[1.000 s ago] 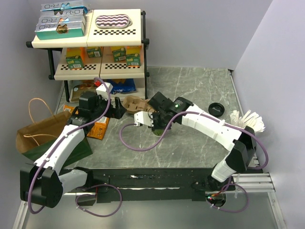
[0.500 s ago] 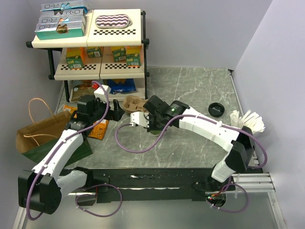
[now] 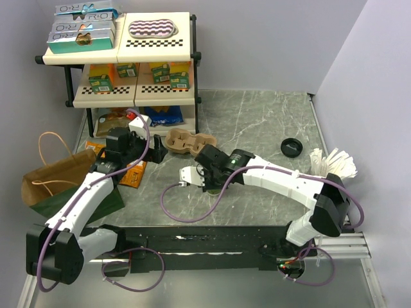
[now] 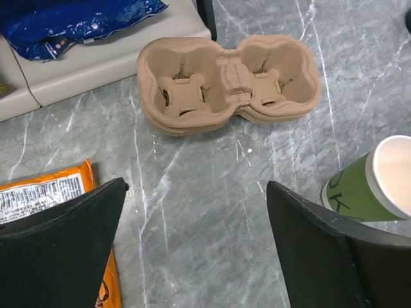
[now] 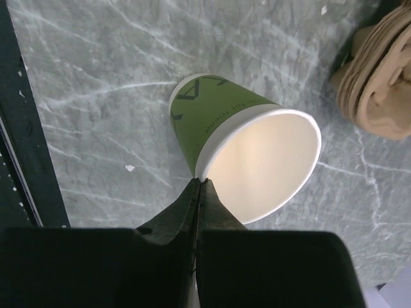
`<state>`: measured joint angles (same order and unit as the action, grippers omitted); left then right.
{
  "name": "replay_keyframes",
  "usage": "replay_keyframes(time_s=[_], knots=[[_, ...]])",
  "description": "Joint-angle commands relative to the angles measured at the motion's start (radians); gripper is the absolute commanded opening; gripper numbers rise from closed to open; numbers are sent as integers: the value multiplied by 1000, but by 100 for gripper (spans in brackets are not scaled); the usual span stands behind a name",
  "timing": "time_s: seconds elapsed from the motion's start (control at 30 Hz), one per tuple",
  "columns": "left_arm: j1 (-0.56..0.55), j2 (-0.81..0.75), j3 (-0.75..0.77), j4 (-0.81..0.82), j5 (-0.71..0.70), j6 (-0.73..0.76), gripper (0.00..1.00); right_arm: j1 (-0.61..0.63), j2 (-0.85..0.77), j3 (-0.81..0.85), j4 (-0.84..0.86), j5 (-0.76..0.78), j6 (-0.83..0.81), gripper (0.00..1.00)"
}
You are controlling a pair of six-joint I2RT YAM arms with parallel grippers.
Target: Pack the takeout coffee
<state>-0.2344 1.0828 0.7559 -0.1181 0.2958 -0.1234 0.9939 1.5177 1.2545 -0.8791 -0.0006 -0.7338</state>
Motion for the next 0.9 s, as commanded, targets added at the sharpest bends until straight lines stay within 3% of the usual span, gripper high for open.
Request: replay_keyframes(time_s=[0.0, 0.13, 0.33, 0.53, 0.63, 0.73, 0.87], knots=[[-2, 8, -7, 17, -9, 21, 97, 26, -56, -9, 45, 5, 13, 0], [-2, 14, -7, 17, 0, 13, 97, 34, -67, -18, 17, -32, 30, 18], [-2, 22, -3, 17, 8, 8, 97, 34, -93, -33, 2, -68, 22, 34], [0, 31, 20, -6, 12, 14, 97, 17, -140, 9, -75, -116, 2, 41], [-2, 31, 45, -20, 81, 33, 97, -15, -201, 60, -127, -171, -24, 46], [-2, 32, 71, -8, 144, 39, 97, -136, -231, 126, -113, -196, 33, 57], [-2, 63, 135, -21, 143, 19, 97, -392, -122, 245, -150, -72, 131, 57]])
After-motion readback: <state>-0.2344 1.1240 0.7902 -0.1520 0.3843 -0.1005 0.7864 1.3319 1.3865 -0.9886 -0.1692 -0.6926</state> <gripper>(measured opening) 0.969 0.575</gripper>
